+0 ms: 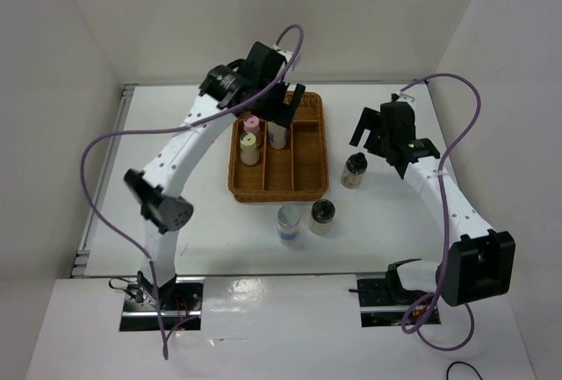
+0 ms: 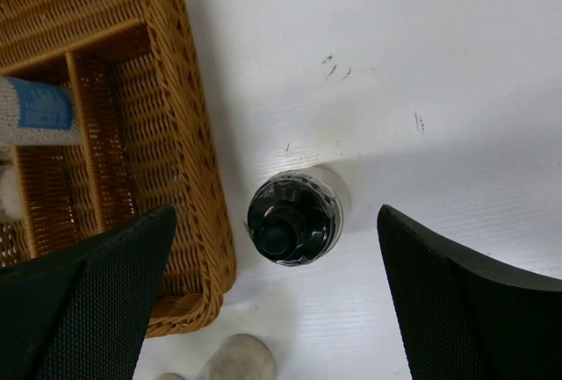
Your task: Organize the condiment bottles
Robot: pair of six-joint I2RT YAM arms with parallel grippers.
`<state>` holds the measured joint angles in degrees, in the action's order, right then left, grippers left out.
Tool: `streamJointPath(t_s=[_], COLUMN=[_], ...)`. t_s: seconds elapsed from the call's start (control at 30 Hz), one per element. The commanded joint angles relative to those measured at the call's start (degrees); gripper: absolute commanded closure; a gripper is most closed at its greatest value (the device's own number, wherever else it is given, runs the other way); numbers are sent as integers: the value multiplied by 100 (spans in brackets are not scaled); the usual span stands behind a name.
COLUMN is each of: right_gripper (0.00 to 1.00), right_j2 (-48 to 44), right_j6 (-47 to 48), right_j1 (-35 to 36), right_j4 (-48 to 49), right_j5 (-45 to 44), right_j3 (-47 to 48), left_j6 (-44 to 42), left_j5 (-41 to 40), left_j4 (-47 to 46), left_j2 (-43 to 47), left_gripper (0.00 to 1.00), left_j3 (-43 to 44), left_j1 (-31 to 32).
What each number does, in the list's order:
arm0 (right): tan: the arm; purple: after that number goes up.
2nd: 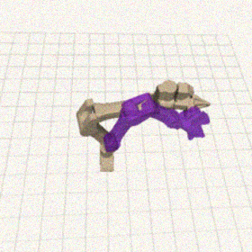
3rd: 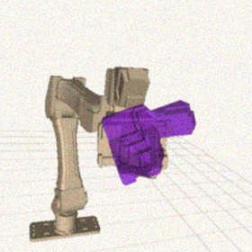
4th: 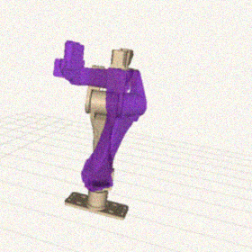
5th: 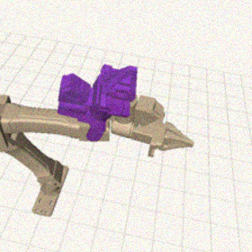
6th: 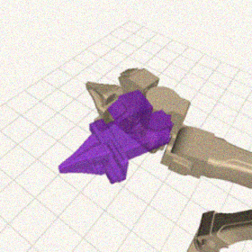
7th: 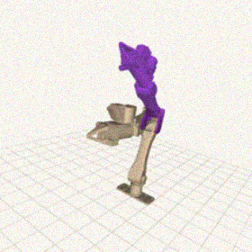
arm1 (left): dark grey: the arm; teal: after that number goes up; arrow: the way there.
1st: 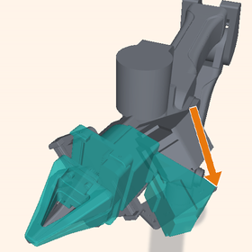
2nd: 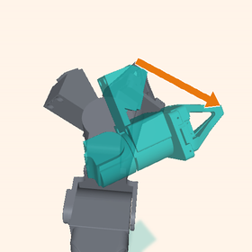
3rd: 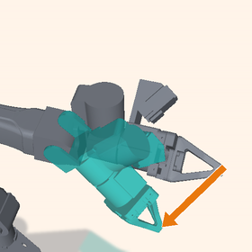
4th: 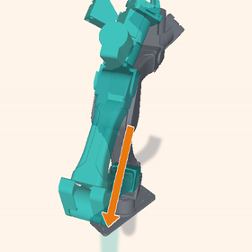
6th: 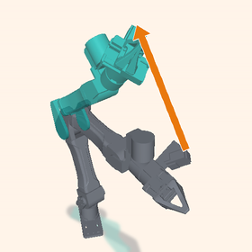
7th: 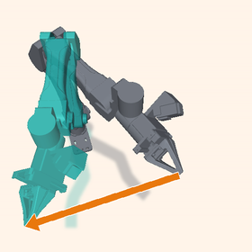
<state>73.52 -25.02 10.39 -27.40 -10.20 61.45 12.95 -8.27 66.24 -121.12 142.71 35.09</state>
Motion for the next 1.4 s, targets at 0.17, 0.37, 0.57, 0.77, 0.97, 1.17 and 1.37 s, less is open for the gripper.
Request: streamJointPath(t_s=[0.17, 0.37, 0.57, 0.77, 0.97, 1.17, 1.37], right_gripper=[1, 1, 1, 1, 1, 1, 1], right_j2=[-628, -961, -1375, -1770, -2087, -2087, -2087], right_j6=[-39, -178, -311, -425, -531, -531, -583], right_j1=[-143, -195, -196, -196, -196, -196, -196], right_j4=[200, 147, 42, -240, -424, -424, -424], right_j5=[114, 211, 220, 97, -17, -70, -70], right_j3=[-168, -283, -476, -529, -643, -643, -643], left_j6=[724, 1675, 1606, 1412, 1350, 1298, 1350], left_j5=[775, 275, -42, -210, -79, 36, -25], left_j4=[-1428, -2290, -2686, -2949, -3064, -3293, -3293], left_j2=[3260, 3762, 3815, 3535, 3245, 3244, 2989], left_gripper=[0, 0, 0, 0, 0, 0, 6], left_j3=[-3614, -6008, -6554, -6687, -6810, -7055, -7056], left_j1=[867, 1930, 2362, 2476, 2476, 2476, 2476])
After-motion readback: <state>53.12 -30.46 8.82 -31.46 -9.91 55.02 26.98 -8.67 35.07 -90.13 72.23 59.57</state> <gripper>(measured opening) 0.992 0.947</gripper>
